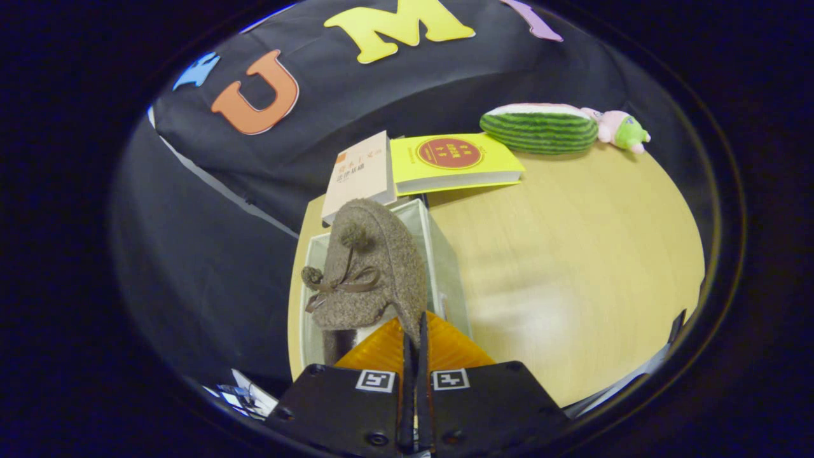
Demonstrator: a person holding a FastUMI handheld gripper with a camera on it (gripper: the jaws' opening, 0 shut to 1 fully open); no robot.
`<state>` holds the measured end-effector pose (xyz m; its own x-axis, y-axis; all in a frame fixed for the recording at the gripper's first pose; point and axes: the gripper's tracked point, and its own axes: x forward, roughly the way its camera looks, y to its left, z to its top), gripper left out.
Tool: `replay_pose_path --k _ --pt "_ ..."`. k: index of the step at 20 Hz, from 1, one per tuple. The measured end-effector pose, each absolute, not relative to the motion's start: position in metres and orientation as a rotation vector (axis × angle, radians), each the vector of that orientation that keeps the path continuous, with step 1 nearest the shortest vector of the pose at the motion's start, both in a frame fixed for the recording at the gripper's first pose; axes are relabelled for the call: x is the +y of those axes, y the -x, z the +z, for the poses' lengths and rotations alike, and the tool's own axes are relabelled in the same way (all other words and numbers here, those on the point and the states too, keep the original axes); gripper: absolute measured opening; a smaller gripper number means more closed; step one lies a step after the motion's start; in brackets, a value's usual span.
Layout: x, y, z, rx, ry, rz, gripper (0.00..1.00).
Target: Open the storage box then place both shoes into the box .Put the left shoe in first, then the right shoe, with the right side of both shoes facing outward in a uniform manner.
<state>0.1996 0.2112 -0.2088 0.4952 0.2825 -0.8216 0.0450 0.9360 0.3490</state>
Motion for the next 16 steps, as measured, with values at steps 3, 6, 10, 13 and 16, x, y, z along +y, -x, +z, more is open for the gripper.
replay_pose_path --k 3,6,10,13,16 --pt "0.21 -0.2 -0.212 1.022 -0.334 0.166 0.1" --pt "0.213 -0.196 -0.209 0.993 -0.318 0.218 0.19" --pt "0.191 -0.199 -0.186 0.866 -0.197 0.204 0.61" --pt "0.18 -0.2 -0.16 0.755 -0.158 0.219 1.0" --pt "0.158 -0.198 -0.133 0.637 -0.116 0.204 0.99"
